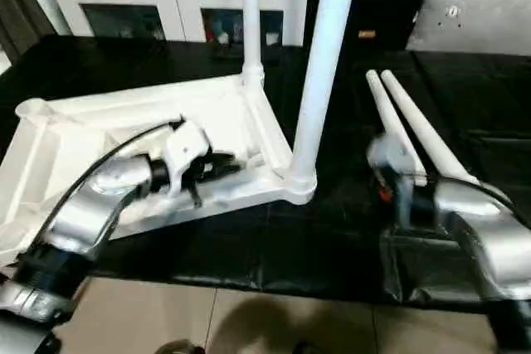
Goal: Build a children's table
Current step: Rotate leg to tighten
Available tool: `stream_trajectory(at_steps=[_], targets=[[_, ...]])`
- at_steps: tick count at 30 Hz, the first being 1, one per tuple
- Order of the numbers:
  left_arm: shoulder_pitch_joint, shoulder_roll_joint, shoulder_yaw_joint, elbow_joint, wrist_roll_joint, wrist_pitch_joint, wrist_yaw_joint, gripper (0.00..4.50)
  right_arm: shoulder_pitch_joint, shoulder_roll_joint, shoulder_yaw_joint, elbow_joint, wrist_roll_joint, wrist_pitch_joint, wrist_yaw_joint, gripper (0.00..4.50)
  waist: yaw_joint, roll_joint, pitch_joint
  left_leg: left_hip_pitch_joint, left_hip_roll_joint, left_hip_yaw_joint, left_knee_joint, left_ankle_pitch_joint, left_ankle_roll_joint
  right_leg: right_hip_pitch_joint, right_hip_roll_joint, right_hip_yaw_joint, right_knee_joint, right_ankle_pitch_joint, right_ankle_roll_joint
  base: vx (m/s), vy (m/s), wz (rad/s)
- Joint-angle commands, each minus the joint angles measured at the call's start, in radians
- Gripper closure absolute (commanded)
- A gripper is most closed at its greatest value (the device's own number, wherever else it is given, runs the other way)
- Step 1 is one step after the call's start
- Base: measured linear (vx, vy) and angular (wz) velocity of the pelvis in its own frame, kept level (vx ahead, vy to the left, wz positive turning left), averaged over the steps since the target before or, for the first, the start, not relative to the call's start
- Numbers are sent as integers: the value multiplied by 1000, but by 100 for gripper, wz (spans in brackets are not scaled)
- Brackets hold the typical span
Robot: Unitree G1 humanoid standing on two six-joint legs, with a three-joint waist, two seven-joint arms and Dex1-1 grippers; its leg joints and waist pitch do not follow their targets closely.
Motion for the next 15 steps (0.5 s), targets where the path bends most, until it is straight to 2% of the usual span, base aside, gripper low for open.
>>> stream_trajectory(at_steps=[1,2,3,6,9,11,13,14,15], targets=[[11,22,-6,-33,-15,5,-30,356,-1,9,9,-68,77,49,30,0,4,-25,-71,1,1,13,-61,-214,109,69,-38,22,-88,-550,-30,0,0,0],[12,23,-6,-34,-16,6,-31,356,-2,13,10,-70,79,49,29,0,3,-30,-72,1,-1,14,-60,-216,108,69,-38,21,-90,-560,-25,0,0,0],[15,26,-4,-37,-17,10,-33,356,-8,30,15,-74,84,43,19,0,3,-25,-70,4,0,13,-60,-226,101,65,-38,18,-92,-582,-22,0,0,0],[31,44,4,-73,-48,66,-58,356,-63,124,31,-38,53,-17,-61,0,-6,-23,-70,7,0,10,-61,-252,83,61,-39,13,-94,-602,-18,0,0,0],[40,55,8,-98,-74,114,-80,322,-82,150,39,-33,44,-24,-80,0,-14,-18,-68,13,2,8,-62,-279,73,58,-40,15,-95,-604,-27,0,0,0],[53,70,10,-127,-81,132,-92,316,-103,171,55,-28,33,-29,-95,0,-14,-16,-68,12,5,7,-67,-286,72,59,-38,21,-88,-569,-40,0,0,0],[64,81,11,-145,-85,139,-96,287,-124,185,69,-9,15,-39,-109,0,-14,-16,-70,12,6,5,-68,-293,69,61,-40,21,-83,-557,-45,0,0,0],[67,85,10,-152,-87,142,-94,279,-135,191,74,8,-2,-53,-117,0,-16,-20,-68,11,6,6,-69,-292,70,62,-39,22,-85,-558,-43,0,0,0],[69,87,10,-156,-88,144,-92,279,-143,194,76,21,-12,-62,-122,0,-12,-17,-69,16,6,7,-67,-293,66,59,-41,24,-85,-560,-47,0,0,0]])
